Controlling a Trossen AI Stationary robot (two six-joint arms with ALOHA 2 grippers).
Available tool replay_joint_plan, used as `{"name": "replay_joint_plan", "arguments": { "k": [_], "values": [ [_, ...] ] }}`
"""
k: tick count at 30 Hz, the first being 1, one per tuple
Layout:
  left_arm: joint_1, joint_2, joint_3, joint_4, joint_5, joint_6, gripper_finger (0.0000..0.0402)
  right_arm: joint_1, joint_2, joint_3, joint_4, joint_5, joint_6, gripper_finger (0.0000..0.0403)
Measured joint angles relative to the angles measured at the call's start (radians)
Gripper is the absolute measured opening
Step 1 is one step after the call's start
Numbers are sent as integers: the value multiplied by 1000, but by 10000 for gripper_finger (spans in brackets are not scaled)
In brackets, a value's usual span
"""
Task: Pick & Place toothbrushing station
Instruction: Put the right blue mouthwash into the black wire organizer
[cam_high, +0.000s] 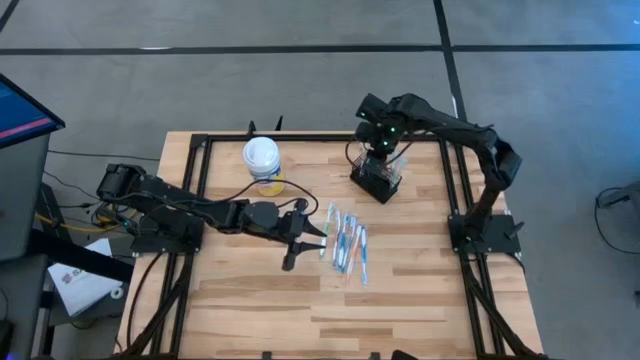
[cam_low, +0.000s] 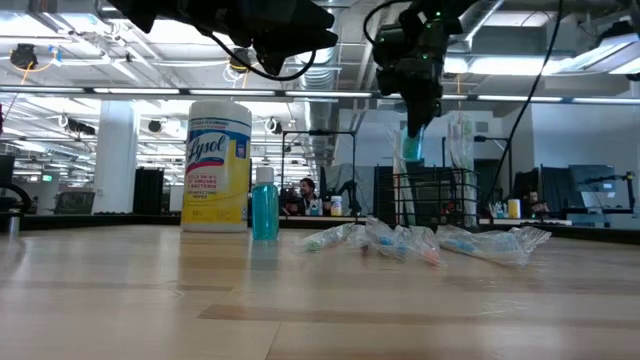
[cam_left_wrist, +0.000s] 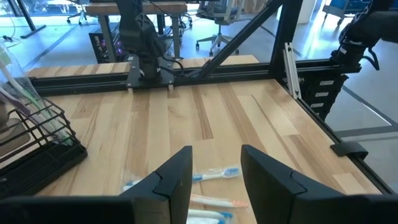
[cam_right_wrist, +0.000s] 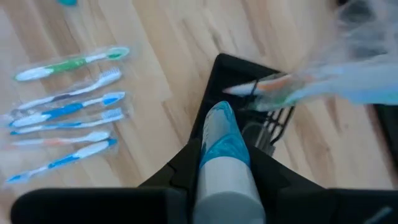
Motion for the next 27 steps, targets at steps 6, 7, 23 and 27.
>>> {"name": "replay_joint_plan", "arguments": {
  "k": [6,7,23,27],
  "values": [
    [5,0,-24,8,0,0,131,-9,16,7,-30,-4,-26,77],
    [5,0,-25,7,0,0,131,-10,20,7,-26,-5,-26,77],
    [5,0,-26,9,0,-23,131,-20,24,6,-22,-15,-33,77],
    [5,0,-26,9,0,-23,131,-19,24,6,-22,-19,-31,77]
  ]
}}
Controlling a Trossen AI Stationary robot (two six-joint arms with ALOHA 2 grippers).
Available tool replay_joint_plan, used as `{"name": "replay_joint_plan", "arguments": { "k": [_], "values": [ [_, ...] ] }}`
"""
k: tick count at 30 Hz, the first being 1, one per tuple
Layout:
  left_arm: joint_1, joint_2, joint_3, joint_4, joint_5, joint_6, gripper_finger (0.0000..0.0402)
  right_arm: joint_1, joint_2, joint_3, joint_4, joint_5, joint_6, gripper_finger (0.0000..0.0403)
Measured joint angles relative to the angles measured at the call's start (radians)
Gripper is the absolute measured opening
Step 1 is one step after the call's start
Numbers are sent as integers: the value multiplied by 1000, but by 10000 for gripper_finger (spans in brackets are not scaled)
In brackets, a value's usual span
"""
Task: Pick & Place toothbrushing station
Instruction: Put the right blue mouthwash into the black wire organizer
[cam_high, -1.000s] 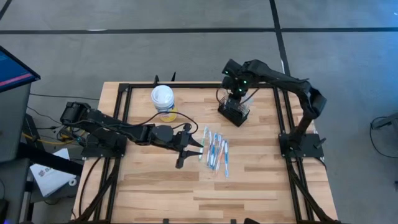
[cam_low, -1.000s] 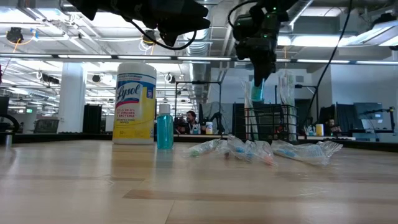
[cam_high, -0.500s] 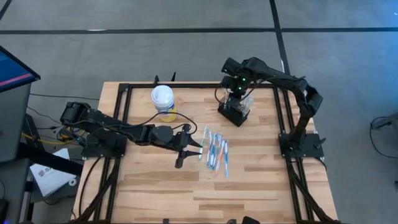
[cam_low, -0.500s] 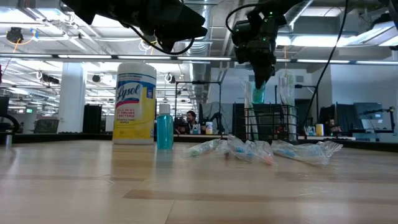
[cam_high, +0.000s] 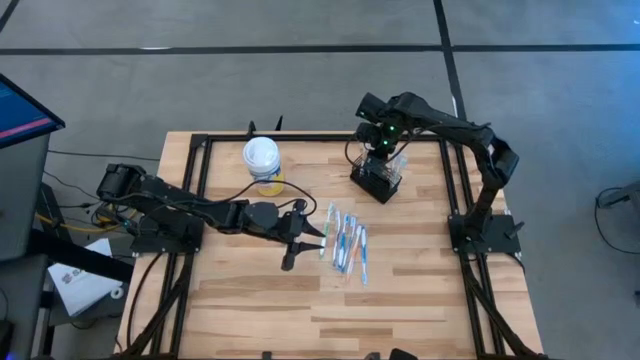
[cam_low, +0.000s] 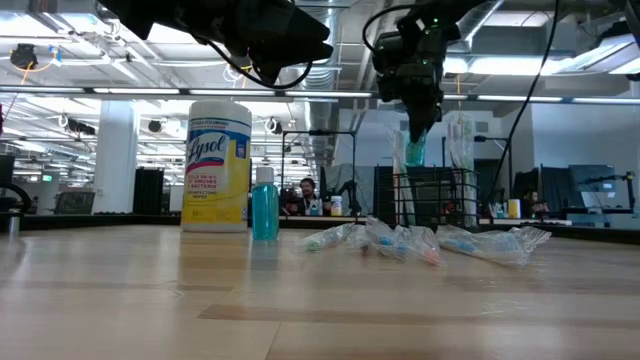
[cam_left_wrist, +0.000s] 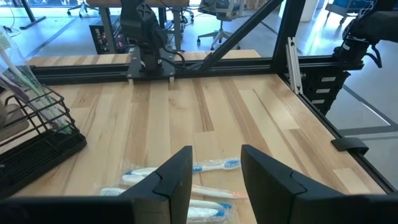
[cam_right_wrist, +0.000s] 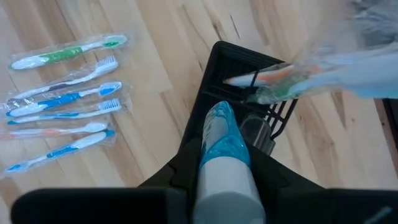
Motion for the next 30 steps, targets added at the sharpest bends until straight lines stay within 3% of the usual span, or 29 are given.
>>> {"name": "replay_joint_plan", "arguments": {
  "k": [30],
  "values": [
    [-4,0,0,-1,0,-7,131,-7,0,-78,69,-5,-3,77]
  ]
}}
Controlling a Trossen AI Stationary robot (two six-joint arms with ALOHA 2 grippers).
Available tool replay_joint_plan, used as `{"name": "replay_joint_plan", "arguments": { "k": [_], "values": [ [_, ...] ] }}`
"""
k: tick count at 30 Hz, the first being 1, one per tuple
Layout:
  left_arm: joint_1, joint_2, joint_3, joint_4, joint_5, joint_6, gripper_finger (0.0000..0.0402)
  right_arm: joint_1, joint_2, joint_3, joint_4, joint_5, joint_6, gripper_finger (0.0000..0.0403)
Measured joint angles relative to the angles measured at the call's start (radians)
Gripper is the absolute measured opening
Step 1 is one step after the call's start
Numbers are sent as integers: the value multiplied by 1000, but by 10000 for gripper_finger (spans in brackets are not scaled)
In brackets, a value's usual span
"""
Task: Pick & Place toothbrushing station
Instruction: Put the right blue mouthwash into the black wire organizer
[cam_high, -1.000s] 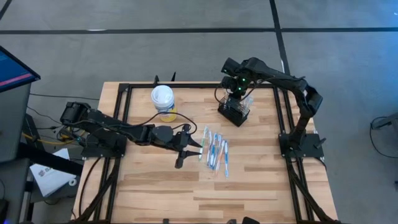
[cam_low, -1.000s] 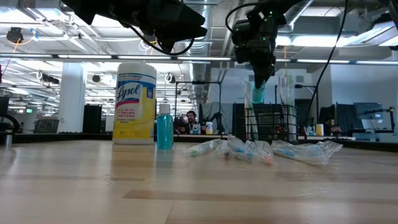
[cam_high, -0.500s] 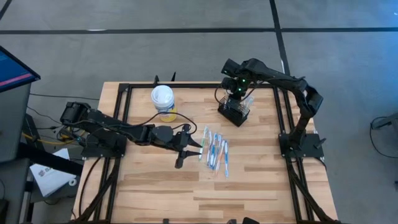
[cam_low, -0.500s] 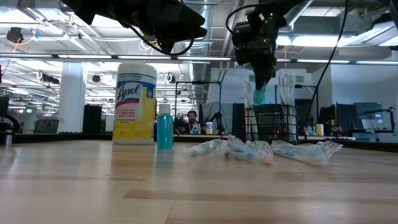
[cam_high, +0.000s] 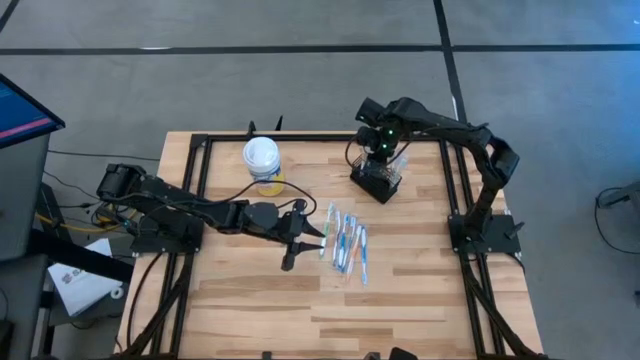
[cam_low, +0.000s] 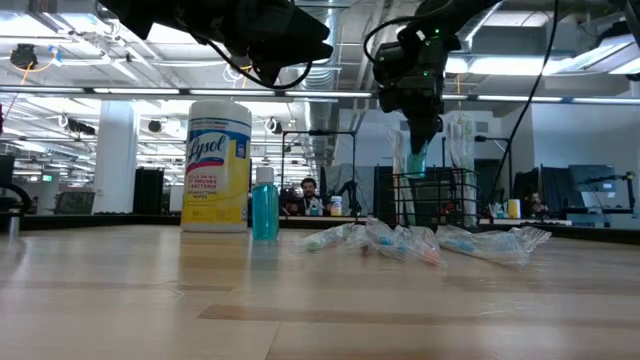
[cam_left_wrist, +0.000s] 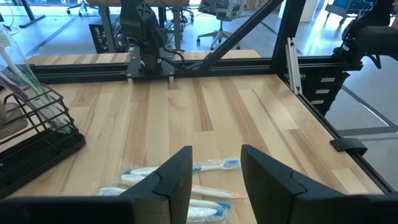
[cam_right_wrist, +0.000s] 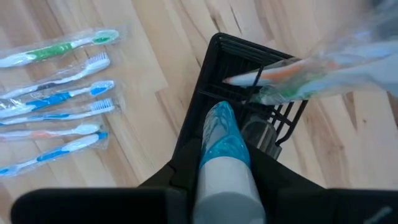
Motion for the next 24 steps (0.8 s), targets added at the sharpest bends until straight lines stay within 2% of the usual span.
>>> {"name": "replay_joint_plan", "arguments": {
  "k": [18,24],
  "values": [
    [0,0,0,6,0,0,131,-3,-1,-147,120,-7,-11,77],
    [0,0,0,7,0,0,131,-3,-1,-160,136,-11,-11,77]
  ]
}}
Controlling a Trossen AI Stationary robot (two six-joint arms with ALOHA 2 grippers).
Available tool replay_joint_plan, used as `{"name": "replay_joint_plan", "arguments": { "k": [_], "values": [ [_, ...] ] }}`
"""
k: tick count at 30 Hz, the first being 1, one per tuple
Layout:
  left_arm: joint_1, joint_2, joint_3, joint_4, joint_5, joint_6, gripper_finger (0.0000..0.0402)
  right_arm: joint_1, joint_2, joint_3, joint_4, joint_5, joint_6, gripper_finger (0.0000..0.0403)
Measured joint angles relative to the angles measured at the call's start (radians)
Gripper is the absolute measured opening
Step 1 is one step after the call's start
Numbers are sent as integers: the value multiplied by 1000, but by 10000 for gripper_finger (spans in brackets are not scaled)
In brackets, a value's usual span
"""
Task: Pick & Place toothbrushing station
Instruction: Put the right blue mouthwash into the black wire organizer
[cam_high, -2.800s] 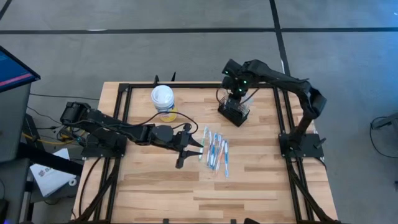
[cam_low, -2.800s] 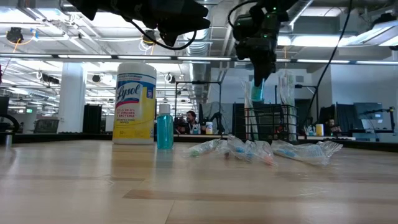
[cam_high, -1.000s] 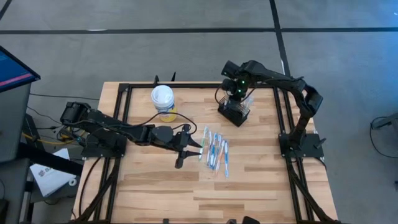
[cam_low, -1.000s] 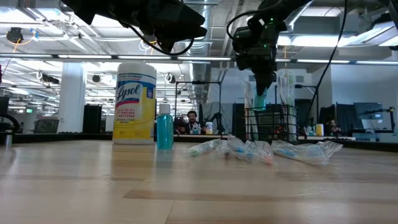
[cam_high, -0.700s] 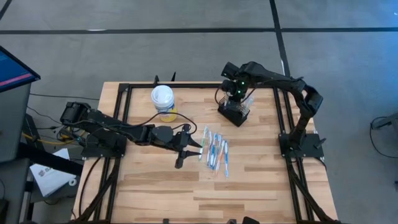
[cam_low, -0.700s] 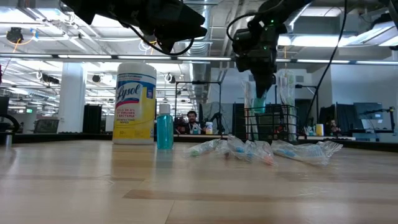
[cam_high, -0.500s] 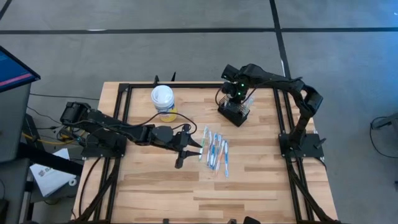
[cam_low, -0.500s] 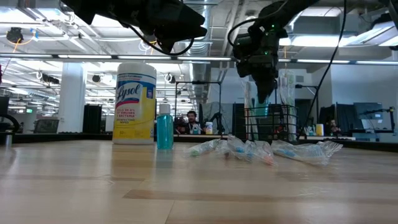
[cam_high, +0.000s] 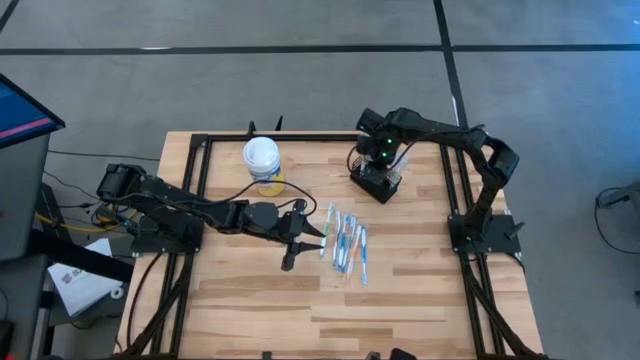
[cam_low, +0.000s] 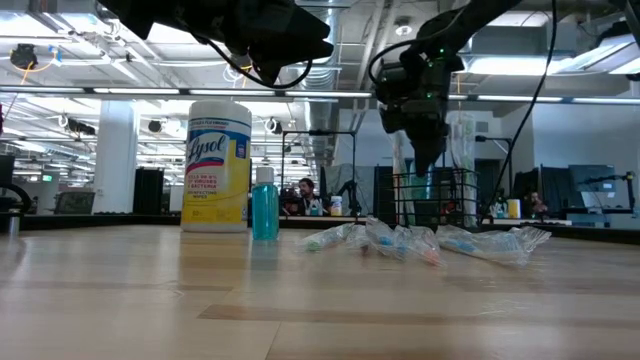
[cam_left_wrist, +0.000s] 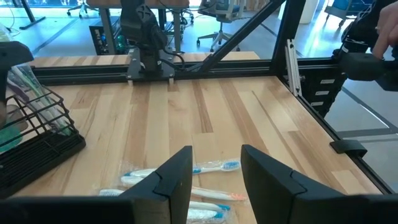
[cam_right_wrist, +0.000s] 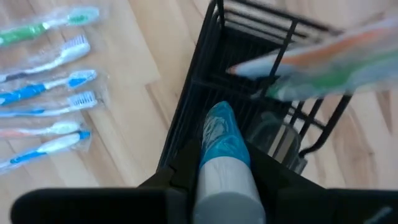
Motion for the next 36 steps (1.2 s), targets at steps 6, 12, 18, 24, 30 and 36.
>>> {"name": "replay_joint_plan", "arguments": {
  "k": [6,12,18,24,30,36],
  "values": [
    [0,0,0,1,0,0,131,0,0,0,24,-22,1,77],
    [0,0,0,2,0,0,131,0,0,0,25,-22,2,77],
    [0,0,0,2,0,0,131,0,0,0,25,-22,11,77],
    [0,0,0,2,0,0,131,2,0,0,37,-21,13,77],
    [0,0,0,3,0,0,131,2,0,0,37,-19,19,77],
    [0,0,0,3,0,0,131,3,0,-2,35,-19,30,77]
  ]
}}
